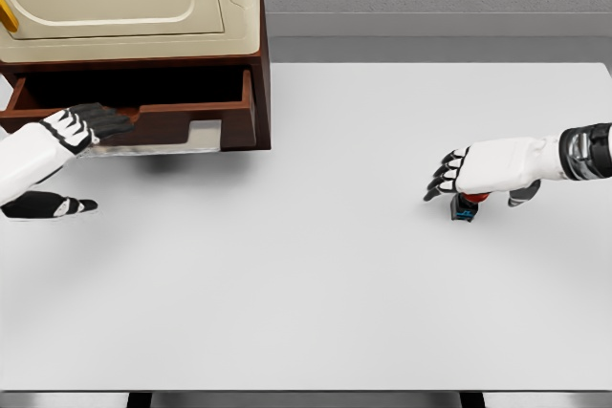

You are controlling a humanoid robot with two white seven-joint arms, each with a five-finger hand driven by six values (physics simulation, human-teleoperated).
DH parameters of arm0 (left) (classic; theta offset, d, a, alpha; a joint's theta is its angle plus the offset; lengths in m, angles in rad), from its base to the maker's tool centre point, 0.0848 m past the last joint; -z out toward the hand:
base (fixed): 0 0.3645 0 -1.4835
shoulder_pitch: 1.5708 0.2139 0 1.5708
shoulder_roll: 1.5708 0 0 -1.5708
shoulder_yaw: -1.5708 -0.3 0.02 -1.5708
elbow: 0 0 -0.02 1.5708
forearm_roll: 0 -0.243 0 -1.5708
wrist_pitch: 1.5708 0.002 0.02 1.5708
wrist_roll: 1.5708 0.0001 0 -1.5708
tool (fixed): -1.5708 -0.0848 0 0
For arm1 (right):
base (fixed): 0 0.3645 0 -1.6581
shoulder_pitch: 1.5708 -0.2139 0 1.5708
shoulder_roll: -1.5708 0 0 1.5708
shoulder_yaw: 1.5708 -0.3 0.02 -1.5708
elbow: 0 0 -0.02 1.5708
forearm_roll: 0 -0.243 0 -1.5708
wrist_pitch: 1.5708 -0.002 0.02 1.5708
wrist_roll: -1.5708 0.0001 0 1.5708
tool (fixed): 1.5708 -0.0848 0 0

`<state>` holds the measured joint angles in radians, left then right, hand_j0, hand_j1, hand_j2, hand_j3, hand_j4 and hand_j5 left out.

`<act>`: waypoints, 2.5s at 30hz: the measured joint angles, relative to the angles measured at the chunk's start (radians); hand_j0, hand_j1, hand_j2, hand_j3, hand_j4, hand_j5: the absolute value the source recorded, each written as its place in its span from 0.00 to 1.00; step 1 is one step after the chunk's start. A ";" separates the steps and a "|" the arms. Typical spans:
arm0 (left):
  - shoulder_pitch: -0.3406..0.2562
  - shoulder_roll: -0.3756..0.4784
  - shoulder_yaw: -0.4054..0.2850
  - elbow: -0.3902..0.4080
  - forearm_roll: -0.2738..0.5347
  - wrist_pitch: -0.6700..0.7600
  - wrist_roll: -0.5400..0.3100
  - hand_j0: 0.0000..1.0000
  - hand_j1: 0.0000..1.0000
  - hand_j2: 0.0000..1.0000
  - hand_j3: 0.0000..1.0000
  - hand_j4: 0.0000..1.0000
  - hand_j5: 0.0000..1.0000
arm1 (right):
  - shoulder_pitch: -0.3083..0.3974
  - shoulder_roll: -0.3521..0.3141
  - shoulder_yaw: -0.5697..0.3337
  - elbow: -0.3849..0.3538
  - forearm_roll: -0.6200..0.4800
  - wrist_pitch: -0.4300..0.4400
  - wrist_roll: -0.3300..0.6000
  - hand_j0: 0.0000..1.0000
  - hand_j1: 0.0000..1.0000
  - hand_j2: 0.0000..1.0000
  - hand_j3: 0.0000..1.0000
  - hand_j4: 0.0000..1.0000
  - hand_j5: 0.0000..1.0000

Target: Open the cabinet drawer with left arm, and place a switch into the drawer with right arm

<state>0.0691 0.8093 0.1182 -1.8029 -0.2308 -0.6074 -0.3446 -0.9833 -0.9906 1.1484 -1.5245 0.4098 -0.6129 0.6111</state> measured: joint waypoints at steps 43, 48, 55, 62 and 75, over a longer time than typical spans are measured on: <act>-0.046 -0.304 0.124 0.002 0.007 -0.005 -0.054 1.00 1.00 1.00 1.00 1.00 1.00 | -0.005 0.019 -0.045 0.001 -0.009 -0.001 0.001 0.44 0.44 0.44 0.44 0.44 0.44; -0.046 -0.305 0.128 0.002 0.007 -0.005 -0.055 1.00 1.00 1.00 1.00 1.00 1.00 | -0.011 0.085 -0.110 0.007 -0.011 -0.001 0.001 0.46 0.46 0.46 0.46 0.46 0.46; -0.046 -0.307 0.129 0.002 0.008 -0.005 -0.055 1.00 1.00 1.00 1.00 1.00 1.00 | -0.012 0.262 -0.213 0.022 -0.012 -0.001 0.001 0.51 0.51 0.51 0.51 0.51 0.51; -0.046 -0.307 0.129 0.002 0.008 -0.005 -0.055 1.00 1.00 1.00 1.00 1.00 1.00 | -0.060 0.357 -0.301 0.024 -0.013 -0.001 0.001 0.55 0.55 0.55 0.55 0.55 0.55; -0.045 -0.307 0.129 0.002 0.009 -0.005 -0.055 1.00 1.00 1.00 1.00 1.00 1.00 | -0.129 0.496 -0.324 0.027 -0.013 -0.001 0.001 0.48 0.48 0.48 0.48 0.48 0.48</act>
<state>0.0245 0.5026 0.2468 -1.8007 -0.2222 -0.6127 -0.3994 -1.1121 -0.4945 0.8242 -1.4979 0.3968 -0.6139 0.6117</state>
